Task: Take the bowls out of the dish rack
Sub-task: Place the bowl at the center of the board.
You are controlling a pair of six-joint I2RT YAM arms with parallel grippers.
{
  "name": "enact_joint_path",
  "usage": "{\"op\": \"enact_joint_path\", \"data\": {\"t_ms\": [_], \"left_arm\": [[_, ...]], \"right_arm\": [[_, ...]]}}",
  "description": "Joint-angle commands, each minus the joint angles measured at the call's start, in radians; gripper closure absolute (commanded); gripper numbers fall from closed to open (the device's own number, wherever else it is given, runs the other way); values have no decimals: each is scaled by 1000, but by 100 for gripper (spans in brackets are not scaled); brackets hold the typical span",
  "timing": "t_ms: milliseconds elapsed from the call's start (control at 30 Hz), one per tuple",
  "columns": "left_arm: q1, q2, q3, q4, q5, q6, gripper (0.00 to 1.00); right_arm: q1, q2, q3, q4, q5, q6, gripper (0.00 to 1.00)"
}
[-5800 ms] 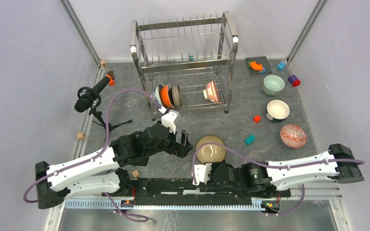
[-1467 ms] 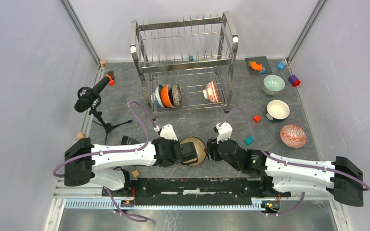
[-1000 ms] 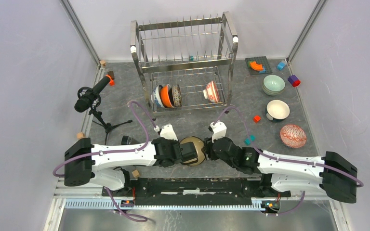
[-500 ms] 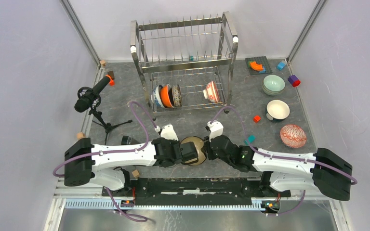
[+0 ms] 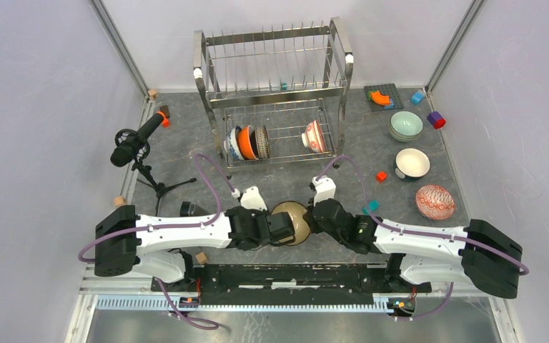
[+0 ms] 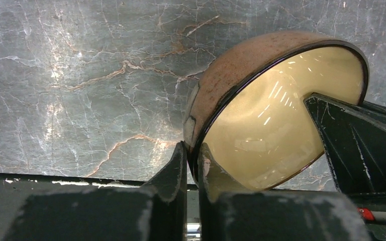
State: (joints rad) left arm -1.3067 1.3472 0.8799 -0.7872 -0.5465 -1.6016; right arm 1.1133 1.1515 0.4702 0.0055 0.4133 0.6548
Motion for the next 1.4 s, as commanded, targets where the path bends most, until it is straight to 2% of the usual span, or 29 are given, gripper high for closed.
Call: {"op": "enact_joint_path", "data": {"t_ms": [0,133,267,333,433,567,700,867,1067,1200,1367], "left_arm": [[4,-50,3,86,-68,29,83],[4,-65,1,126,-53,102,46],[4,-90,12,176,-37,259,13],[5,-113,22,180,-36,342,1],[4,-179,21,209,-44,488,0],[5,-295,-5,226,-102,633,0],[6,-426,-67,205,-208,638,0],[6,-573,-153,166,-303,596,1],[5,-728,-219,156,-369,611,2],[6,-774,-251,161,-385,614,3],[6,-774,-257,149,-387,624,3]], "right_arm": [[20,-30,23,8,-69,-54,100],[20,-58,56,-57,-31,-84,100],[9,-106,97,-160,33,-144,100],[-14,-141,118,-222,61,-174,100],[-97,-204,151,-319,85,-228,100],[-286,-276,203,-397,72,-282,100],[-481,-300,274,-415,85,-275,100],[-659,-286,292,-311,130,-196,100],[-772,-165,340,-210,264,-113,100],[-886,-58,383,-151,196,-38,100],[-964,95,483,-151,110,54,100]]}}
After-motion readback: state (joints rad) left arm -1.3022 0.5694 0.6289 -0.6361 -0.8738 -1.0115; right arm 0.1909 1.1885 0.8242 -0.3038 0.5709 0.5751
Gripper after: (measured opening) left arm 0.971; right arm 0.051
